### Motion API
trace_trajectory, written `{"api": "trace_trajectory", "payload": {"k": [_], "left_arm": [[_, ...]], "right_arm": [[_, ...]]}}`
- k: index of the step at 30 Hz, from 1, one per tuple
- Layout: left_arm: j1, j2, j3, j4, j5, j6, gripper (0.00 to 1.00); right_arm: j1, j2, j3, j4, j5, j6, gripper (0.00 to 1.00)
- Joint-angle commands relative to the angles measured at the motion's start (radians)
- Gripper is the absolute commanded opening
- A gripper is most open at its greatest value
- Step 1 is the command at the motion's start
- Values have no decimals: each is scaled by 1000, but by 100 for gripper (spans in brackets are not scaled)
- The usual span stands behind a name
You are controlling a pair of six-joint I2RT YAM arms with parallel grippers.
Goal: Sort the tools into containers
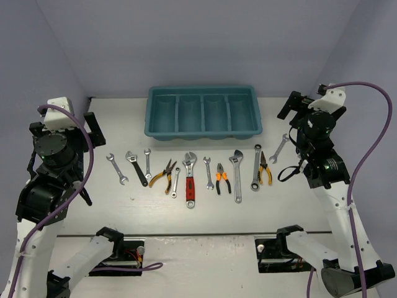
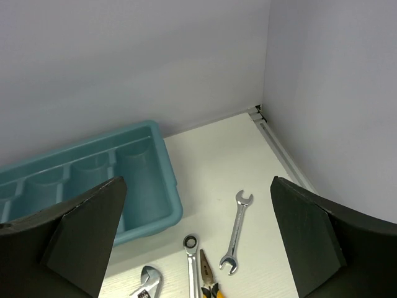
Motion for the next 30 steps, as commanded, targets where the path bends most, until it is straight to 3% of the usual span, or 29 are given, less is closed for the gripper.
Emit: {"api": "trace_trajectory", "payload": {"k": [1,8,11,17,22,24,26,30], "left_arm": [[4,7,10,39,10,-6,86],[5,13,-20,1,57,-16,86],[6,16,-35,-14,79,-25,86],[6,21,-81,-58,98,-36,86],[4,1,-121,-87,110,-39,86],[4,-12,-138,-87,121,-49,86],[4,-25,-149,-88,134,-53,86],[4,-45,-168,-100,151,-61,86]], "right_arm": [[-7,11,-9,85,97,38,100],[-8,66,-12,62,213,93,100],[-26,135,20,2,151,86,100],[-194,325,73,-113,-12,305,100],[-217,481,125,-163,-12,306,100],[-218,528,136,-165,-12,303,95],[-223,586,153,-172,-20,304,84],[-283,719,189,-206,-68,313,77]]}}
